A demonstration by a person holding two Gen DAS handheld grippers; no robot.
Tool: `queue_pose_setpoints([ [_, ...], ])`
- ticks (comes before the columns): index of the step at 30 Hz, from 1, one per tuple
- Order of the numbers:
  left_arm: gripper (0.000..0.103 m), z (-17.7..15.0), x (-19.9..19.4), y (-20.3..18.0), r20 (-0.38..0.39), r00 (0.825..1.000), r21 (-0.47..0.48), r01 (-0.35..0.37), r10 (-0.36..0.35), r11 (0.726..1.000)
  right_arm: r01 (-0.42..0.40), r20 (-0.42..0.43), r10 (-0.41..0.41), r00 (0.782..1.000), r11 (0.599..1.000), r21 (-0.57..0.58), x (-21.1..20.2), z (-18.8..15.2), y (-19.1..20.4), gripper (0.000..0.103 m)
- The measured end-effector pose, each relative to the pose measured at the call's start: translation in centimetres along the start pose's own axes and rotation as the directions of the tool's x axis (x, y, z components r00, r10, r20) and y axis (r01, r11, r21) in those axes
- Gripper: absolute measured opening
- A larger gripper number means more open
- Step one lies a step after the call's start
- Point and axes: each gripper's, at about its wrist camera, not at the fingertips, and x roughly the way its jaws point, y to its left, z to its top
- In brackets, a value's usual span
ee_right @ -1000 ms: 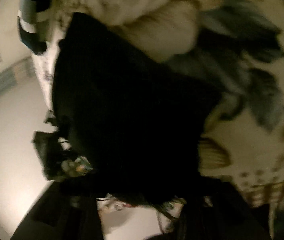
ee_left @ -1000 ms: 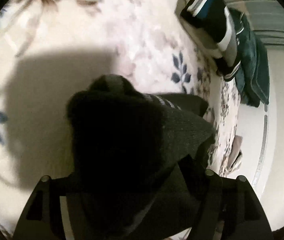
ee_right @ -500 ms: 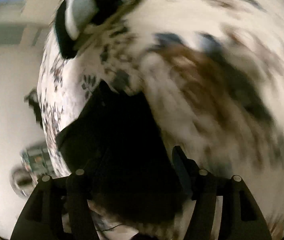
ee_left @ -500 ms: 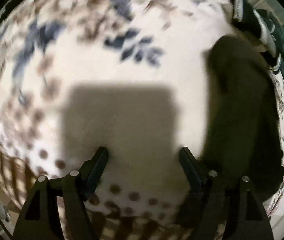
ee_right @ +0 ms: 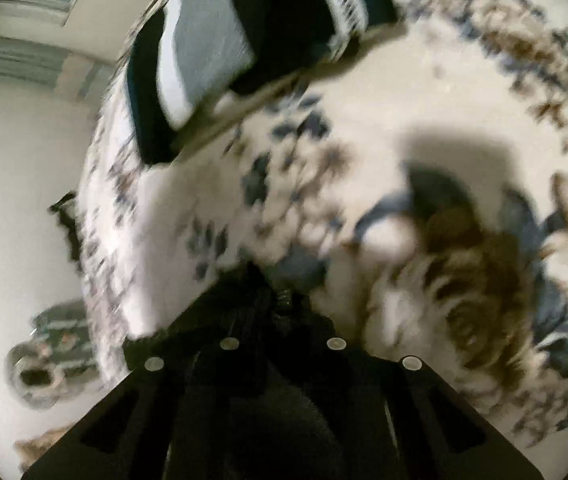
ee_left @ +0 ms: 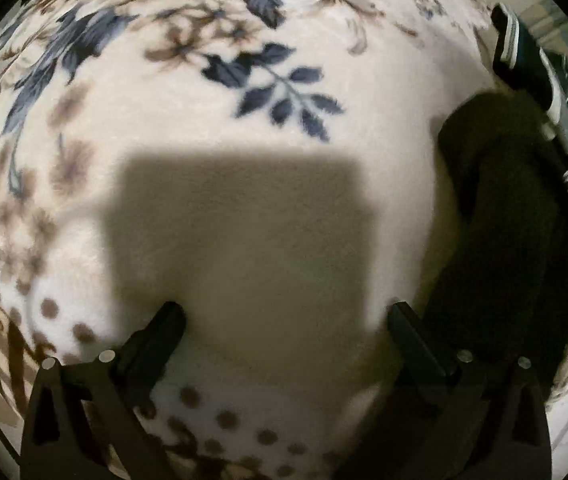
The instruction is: Fold small clothes
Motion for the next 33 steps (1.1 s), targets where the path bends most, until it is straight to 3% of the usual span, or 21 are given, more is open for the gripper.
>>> queue_pose_setpoints([
  [1, 0.103, 0.2, -0.7, 0.3, 0.010, 0.999, -0.025, 0.033, -0.033, 0.999, 0.016, -0.046, -0.016, 0.999, 1.000, 0.001, 0.5, 0.1, 0.0, 0.012],
  [4, 0.103, 0.7, -2.7, 0.6, 0.047, 0.995, -0.059, 0.094, -0.091, 0.994, 0.165, -0.169, -0.176, 0.970, 0.983, -0.077, 1.3, 0.7, 1.3, 0.018],
  [6, 0.103, 1.2, -4.3, -0.5, 0.100, 0.989, -0.024, 0.113, -0.110, 0.993, 0.242, -0.118, -0.261, 0.958, 0.958, -0.151, -1.3, 0.7, 3.6, 0.031],
  [7, 0.103, 1.5, -4.9, -1.2, 0.121, 0.985, 0.003, 0.120, -0.119, 0.993, 0.244, -0.097, -0.263, 0.960, 0.955, -0.169, -2.2, 0.5, 4.6, 0.034],
  [9, 0.103, 1.7, -5.1, -2.3, 0.142, 0.977, 0.052, 0.150, -0.156, 0.987, 0.158, -0.096, -0.182, 0.979, 0.963, -0.221, -3.9, -0.3, 7.7, 0.048],
  [10, 0.103, 1.8, -5.0, -2.6, 0.146, 0.973, 0.077, 0.168, -0.177, 0.983, 0.093, -0.146, -0.137, 0.980, 0.958, -0.270, -3.5, -1.0, 9.9, 0.053],
  [13, 0.103, 1.5, -3.2, -4.8, 0.124, 0.966, 0.117, 0.214, -0.228, 0.970, -0.058, -0.310, -0.100, 0.946, 0.884, -0.463, 0.4, -3.8, 17.8, 0.055],
  [15, 0.090, 0.8, -2.3, -5.1, 0.114, 0.951, 0.124, 0.272, -0.286, 0.954, -0.115, -0.371, -0.128, 0.920, 0.816, -0.567, 3.8, -5.5, 22.5, 0.055],
  [17, 0.033, 0.2, -2.3, -4.9, 0.109, 0.928, 0.123, 0.342, -0.356, 0.931, -0.136, -0.404, -0.194, 0.894, 0.741, -0.657, 7.7, -7.2, 26.2, 0.055],
  [19, 0.033, -0.1, -2.1, -5.2, 0.112, 0.929, 0.116, 0.341, -0.353, 0.933, -0.134, -0.416, -0.283, 0.864, 0.667, -0.733, 10.9, -8.9, 28.3, 0.055],
  [20, 0.033, -0.1, -2.1, -5.1, 0.122, 0.925, 0.116, 0.347, -0.360, 0.931, -0.117, -0.409, -0.341, 0.847, 0.630, -0.768, 12.4, -9.7, 28.7, 0.047],
  [21, 0.033, -0.3, -2.3, -5.0, 0.123, 0.924, 0.115, 0.348, -0.361, 0.931, -0.102, -0.378, -0.384, 0.842, 0.575, -0.812, 13.1, -10.6, 29.2, 0.012],
  [22, 0.033, -0.3, -2.3, -5.1, 0.126, 0.925, 0.117, 0.344, -0.358, 0.932, -0.083, -0.343, -0.403, 0.848, 0.539, -0.838, 13.3, -11.0, 29.5, 0.008],
  [23, 0.032, -0.3, -2.3, -5.1, 0.129, 0.923, 0.123, 0.347, -0.362, 0.930, -0.066, -0.321, -0.400, 0.859, 0.534, -0.843, 13.7, -10.9, 29.9, 0.006],
  [26, 0.029, -0.8, -2.4, -4.9, 0.132, 0.918, 0.159, 0.352, -0.373, 0.922, -0.006, -0.286, -0.343, 0.895, 0.631, -0.776, 12.8, -7.6, 30.2, 0.002],
  [28, 0.027, -1.1, -2.2, -4.7, 0.119, 0.918, 0.164, 0.356, -0.377, 0.920, 0.069, -0.212, -0.334, 0.918, 0.662, -0.746, 13.0, -5.1, 30.6, 0.000],
  [30, 0.027, -1.5, -2.2, -4.3, 0.120, 0.915, 0.158, 0.366, -0.385, 0.917, -0.001, -0.320, -0.277, 0.906, 0.755, -0.656, 13.8, -2.6, 30.5, 0.000],
  [32, 0.027, -1.3, -2.4, -4.2, 0.112, 0.912, 0.148, 0.376, -0.394, 0.915, -0.109, -0.427, -0.211, 0.879, 0.784, -0.611, 14.0, -2.2, 31.4, 0.000],
  [33, 0.028, -1.2, -2.4, -4.2, 0.109, 0.912, 0.148, 0.379, -0.396, 0.913, -0.144, -0.459, -0.205, 0.864, 0.774, -0.616, 14.0, -2.6, 32.0, 0.000],
])
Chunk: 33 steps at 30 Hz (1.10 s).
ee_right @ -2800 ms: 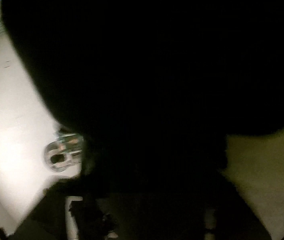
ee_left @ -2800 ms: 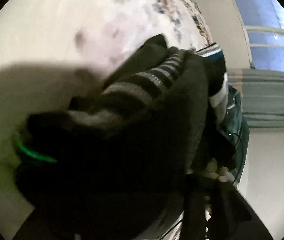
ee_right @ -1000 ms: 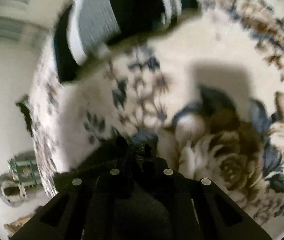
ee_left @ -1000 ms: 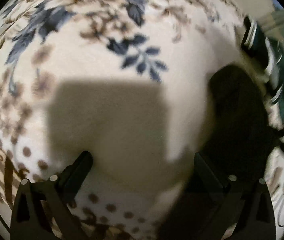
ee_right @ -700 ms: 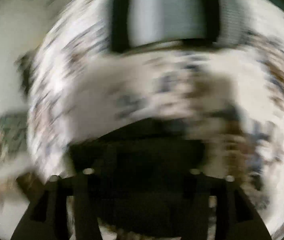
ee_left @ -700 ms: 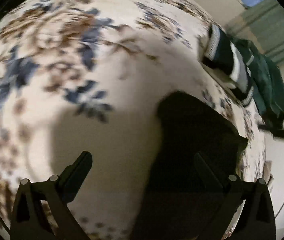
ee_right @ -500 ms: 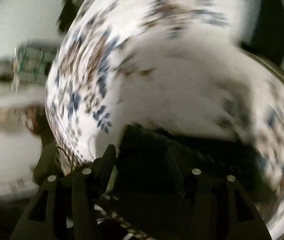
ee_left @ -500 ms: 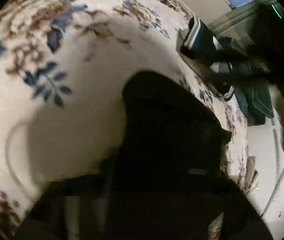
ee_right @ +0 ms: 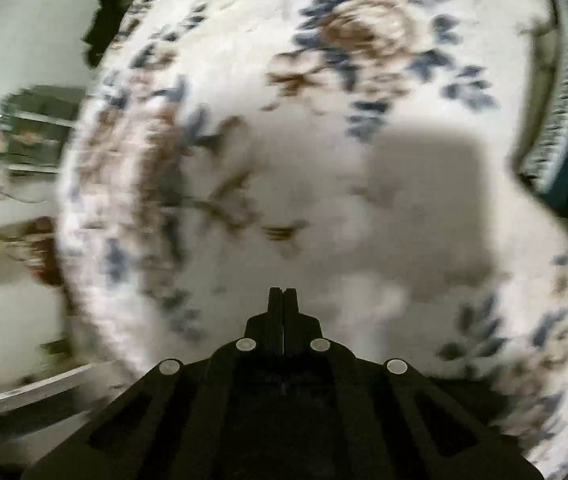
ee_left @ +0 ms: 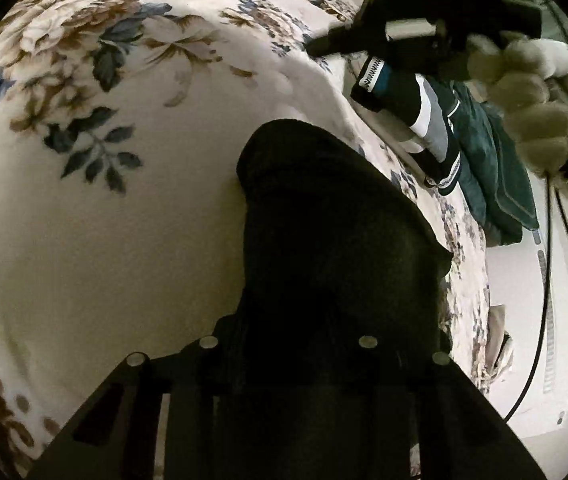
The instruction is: Fold small clothes
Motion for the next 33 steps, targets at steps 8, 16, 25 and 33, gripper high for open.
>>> queue_pose_setpoints([
  [8, 0.028, 0.1, 0.2, -0.3, -0.015, 1.000, 0.022, -0.003, 0.004, 1.000, 0.222, -0.216, -0.301, 0.929, 0.920, -0.324, 7.8, -3.1, 5.4, 0.006],
  [16, 0.027, -0.5, 0.4, -0.6, -0.021, 1.000, 0.024, 0.007, -0.007, 1.000, 0.181, -0.119, -0.169, 0.978, 0.978, 0.099, 6.2, -1.1, -1.7, 0.003],
  [25, 0.054, 4.0, -0.4, 1.8, -0.022, 0.997, -0.122, 0.073, -0.076, 0.990, -0.073, 0.077, 0.054, 0.996, 0.959, 0.272, -3.3, -5.6, -7.0, 0.058],
  [33, 0.046, 10.1, 5.1, 1.1, -0.050, 0.991, -0.129, 0.115, -0.122, 0.985, -0.140, 0.274, -0.017, 0.962, 0.828, 0.543, -11.6, -20.8, -19.3, 0.059],
])
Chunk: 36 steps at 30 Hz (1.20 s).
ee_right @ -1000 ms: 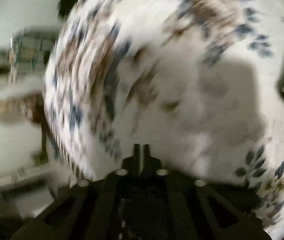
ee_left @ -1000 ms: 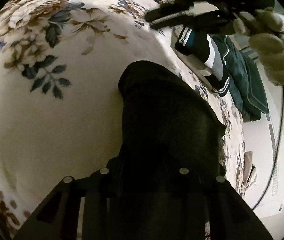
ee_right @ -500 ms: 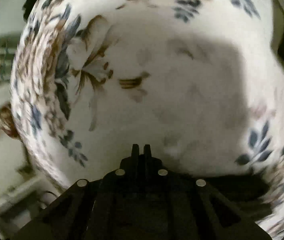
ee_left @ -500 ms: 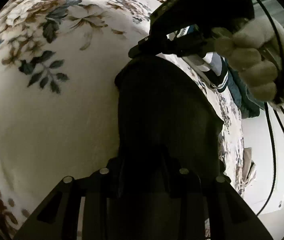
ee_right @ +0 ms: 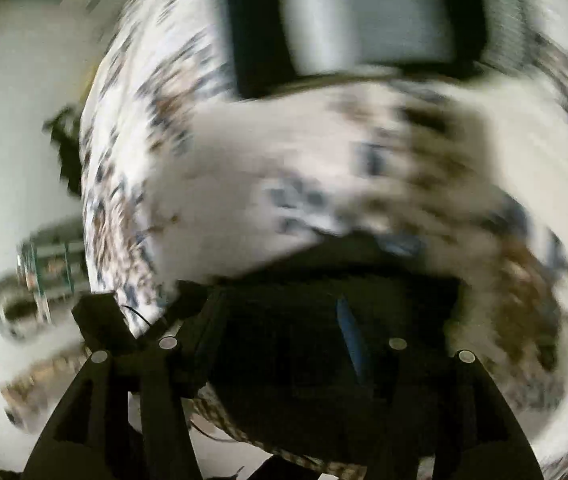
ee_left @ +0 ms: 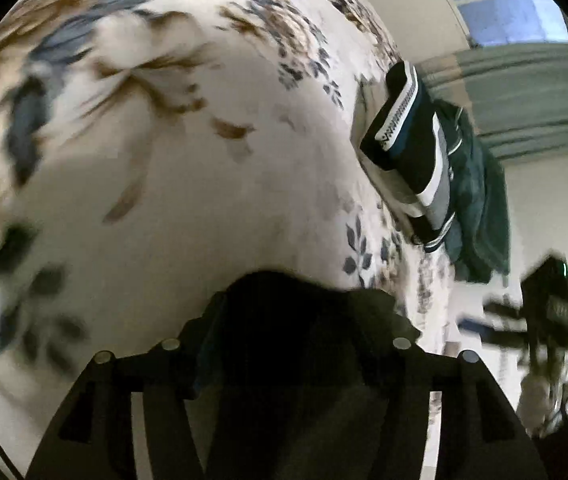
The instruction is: Fold small clothes
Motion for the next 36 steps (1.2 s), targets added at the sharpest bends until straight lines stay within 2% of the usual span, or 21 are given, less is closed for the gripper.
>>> queue_pose_setpoints([
  [1, 0.033, 0.2, 0.3, -0.2, -0.007, 1.000, 0.008, -0.024, 0.025, 1.000, -0.008, 0.005, 0.008, 1.000, 0.999, 0.032, -0.3, -0.7, -2.2, 0.059],
  [4, 0.024, 0.4, 0.6, 0.2, 0.000, 0.999, -0.009, -0.045, 0.045, 0.999, -0.035, 0.004, 0.035, 0.999, 0.996, 0.081, 0.7, -2.0, -8.0, 0.059],
  [8, 0.023, -0.1, 0.3, 0.2, 0.026, 0.997, -0.039, -0.067, 0.068, 0.997, -0.109, -0.045, 0.111, 0.993, 0.993, 0.042, 5.7, -1.6, -10.9, 0.066],
  [10, 0.023, -0.3, 0.1, 0.0, 0.038, 0.995, -0.042, -0.088, 0.090, 0.995, -0.181, -0.093, 0.181, 0.979, 0.983, 0.017, 8.7, -1.2, -11.3, 0.066],
  [12, 0.023, -0.4, 0.2, -0.3, 0.048, 0.993, -0.045, -0.110, 0.112, 0.993, -0.246, -0.104, 0.247, 0.963, 0.969, 0.021, 10.4, -0.9, -11.6, 0.066],
  [13, 0.023, -0.4, 0.2, -0.4, 0.051, 0.991, -0.047, -0.120, 0.122, 0.992, -0.293, -0.085, 0.293, 0.952, 0.956, 0.011, 10.9, -0.8, -11.4, 0.062],
  [14, 0.023, -0.4, 0.2, -0.4, 0.053, 0.991, -0.051, -0.124, 0.127, 0.991, -0.315, -0.055, 0.315, 0.948, 0.949, 0.000, 10.8, -0.7, -11.2, 0.025],
  [15, 0.023, -0.4, 0.1, -0.4, 0.055, 0.990, -0.051, -0.130, 0.133, 0.990, -0.317, -0.048, 0.317, 0.947, 0.948, 0.006, 10.8, -0.6, -10.9, 0.016],
  [18, 0.020, -0.3, -0.3, -0.3, 0.058, 0.987, -0.075, -0.144, 0.148, 0.987, -0.310, 0.007, 0.311, 0.951, 0.950, -0.036, 9.0, -0.7, -9.4, 0.014],
  [21, 0.020, -0.1, -0.8, -0.3, 0.067, 0.983, -0.076, -0.169, 0.174, 0.983, -0.324, 0.030, 0.326, 0.945, 0.945, -0.052, 8.3, 0.3, -8.0, 0.013],
  [27, 0.020, 0.1, -0.7, 0.7, 0.080, 0.978, -0.119, -0.182, 0.192, 0.976, -0.287, 0.032, 0.292, 0.956, 0.952, -0.102, 9.2, 4.1, -5.5, 0.013],
  [29, 0.021, 0.2, -0.6, 1.3, 0.084, 0.980, -0.149, -0.164, 0.178, 0.975, -0.229, -0.023, 0.228, 0.973, 0.967, -0.109, 11.3, 5.2, -5.3, 0.013],
  [31, 0.026, 0.2, -0.7, 2.0, 0.077, 0.986, -0.196, -0.129, 0.146, 0.972, -0.212, -0.111, 0.203, 0.973, 0.975, -0.074, 12.9, 6.1, -6.2, 0.022],
  [32, 0.035, 0.1, -1.0, 2.1, 0.077, 0.988, -0.215, -0.117, 0.136, 0.970, -0.223, -0.117, 0.216, 0.969, 0.974, -0.045, 12.6, 6.2, -6.7, 0.036],
  [33, 0.041, -0.1, -1.5, 2.2, 0.078, 0.986, -0.231, -0.123, 0.145, 0.965, -0.227, -0.107, 0.222, 0.969, 0.973, -0.030, 11.5, 5.9, -7.3, 0.043],
  [34, 0.052, -0.4, -2.1, 2.0, 0.083, 0.984, -0.234, -0.136, 0.159, 0.963, -0.220, -0.096, 0.217, 0.972, 0.975, -0.030, 10.2, 5.5, -7.8, 0.047],
  [36, 0.055, -1.4, -4.1, 1.5, 0.114, 0.973, -0.219, -0.171, 0.199, 0.961, -0.232, -0.081, 0.230, 0.970, 0.972, -0.023, 7.9, 4.1, -9.1, 0.055],
])
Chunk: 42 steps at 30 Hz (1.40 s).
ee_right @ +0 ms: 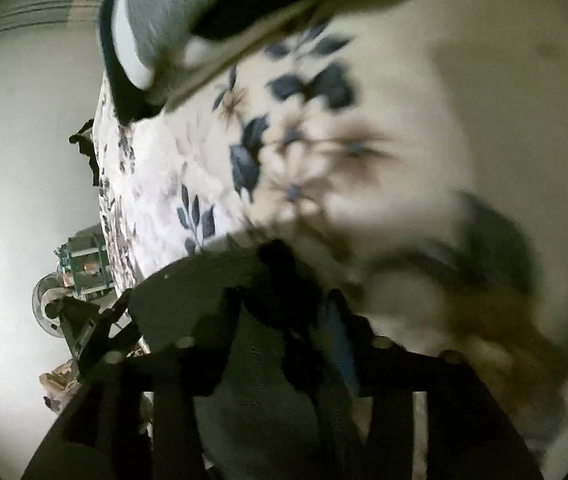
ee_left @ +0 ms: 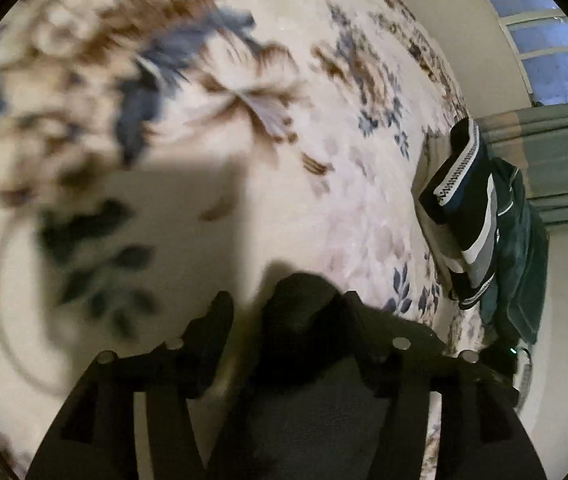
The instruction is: Fold small clothes
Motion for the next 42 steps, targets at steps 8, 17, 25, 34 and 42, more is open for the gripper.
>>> queue_pose_setpoints([
  [8, 0.061, -9.2, -6.8, 2.0, 0.061, 0.961, 0.063, -0.273, 0.270, 0.960, 0.001, -0.094, 0.010, 0.996, 0.992, 0.125, -0.3, -9.4, -4.0, 0.056],
  [17, 0.063, -15.5, -4.6, 6.5, -0.032, 0.931, 0.036, -0.363, 0.364, 0.931, 0.016, 0.093, -0.026, 0.995, 0.994, 0.106, -3.0, -14.9, -0.6, 0.010],
  [25, 0.092, -14.4, -2.4, 7.1, -0.078, 0.946, 0.067, -0.311, 0.316, 0.948, 0.200, -0.057, -0.194, 0.979, 0.971, 0.131, -0.4, -15.9, -4.4, 0.012],
  [34, 0.103, -14.2, -1.7, 6.7, -0.061, 0.952, 0.036, -0.298, 0.300, 0.954, 0.207, 0.042, -0.204, 0.978, 0.975, -0.085, -3.2, -10.8, 7.1, 0.059],
  [42, 0.101, -14.0, -6.3, 5.4, 0.079, 0.982, -0.049, -0.170, 0.174, 0.984, 0.091, -0.183, -0.226, 0.957, 0.831, -0.549, 15.2, -2.9, 28.1, 0.059],
])
